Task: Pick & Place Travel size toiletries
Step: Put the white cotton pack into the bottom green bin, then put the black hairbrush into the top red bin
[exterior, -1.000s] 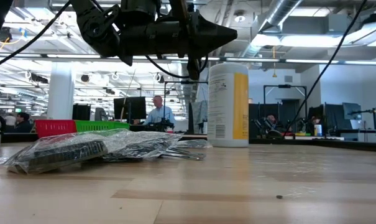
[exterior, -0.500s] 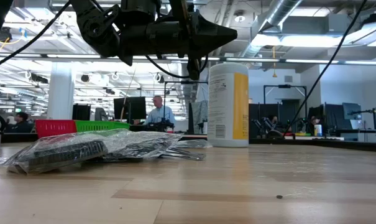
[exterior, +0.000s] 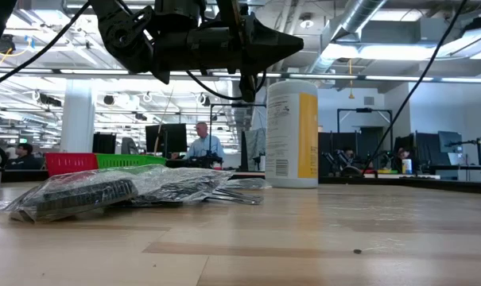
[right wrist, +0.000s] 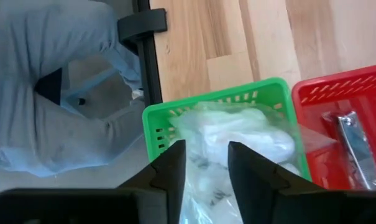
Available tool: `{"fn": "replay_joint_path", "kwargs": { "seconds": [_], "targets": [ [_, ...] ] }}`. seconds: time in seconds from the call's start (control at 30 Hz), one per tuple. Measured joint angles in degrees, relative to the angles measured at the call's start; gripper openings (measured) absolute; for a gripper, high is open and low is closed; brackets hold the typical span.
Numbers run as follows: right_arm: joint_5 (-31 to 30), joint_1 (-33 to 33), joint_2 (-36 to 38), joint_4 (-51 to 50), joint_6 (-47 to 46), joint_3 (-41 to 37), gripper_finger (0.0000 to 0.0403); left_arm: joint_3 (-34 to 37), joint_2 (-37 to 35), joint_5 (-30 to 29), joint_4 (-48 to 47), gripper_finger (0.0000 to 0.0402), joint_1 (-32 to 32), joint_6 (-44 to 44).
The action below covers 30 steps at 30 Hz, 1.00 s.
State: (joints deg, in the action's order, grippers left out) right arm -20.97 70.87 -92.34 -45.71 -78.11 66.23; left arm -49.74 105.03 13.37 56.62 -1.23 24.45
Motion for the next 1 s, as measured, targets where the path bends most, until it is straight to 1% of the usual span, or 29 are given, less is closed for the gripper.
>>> {"fn": "replay_joint_path", "kwargs": {
  "seconds": [0.23, 0.47, 0.7, 0.9, 1.0],
  "targets": [
    [0.1, -0.1, 2.2, -3.0, -1.7, 0.0, 0.0147, 0.0, 0.0, 0.0, 0.0, 0.0003, 0.0, -0.1],
    [0.0, -2.3, 3.4, -6.1, -0.5, 0.0, 0.0155, 0.0, 0.0, 0.0, -0.2, 0.0003, 0.0, -0.2],
    [-0.1, -6.5, 3.5, -6.6, 8.2, 0.0, 0.0144, 0.0, 0.0, 0.0, -3.1, 0.0003, -0.2, -2.1],
    [-0.1, -10.4, 3.5, -6.5, 15.1, 0.0, 0.0136, 0.0, 0.0, 0.0, -8.0, 0.0003, -0.3, -2.1],
    [-1.4, -12.4, 3.5, -6.3, 18.1, 0.0, 0.0134, 0.0, 0.0, 0.1, -10.6, 0.0003, -0.1, -2.1]
  ]
}}
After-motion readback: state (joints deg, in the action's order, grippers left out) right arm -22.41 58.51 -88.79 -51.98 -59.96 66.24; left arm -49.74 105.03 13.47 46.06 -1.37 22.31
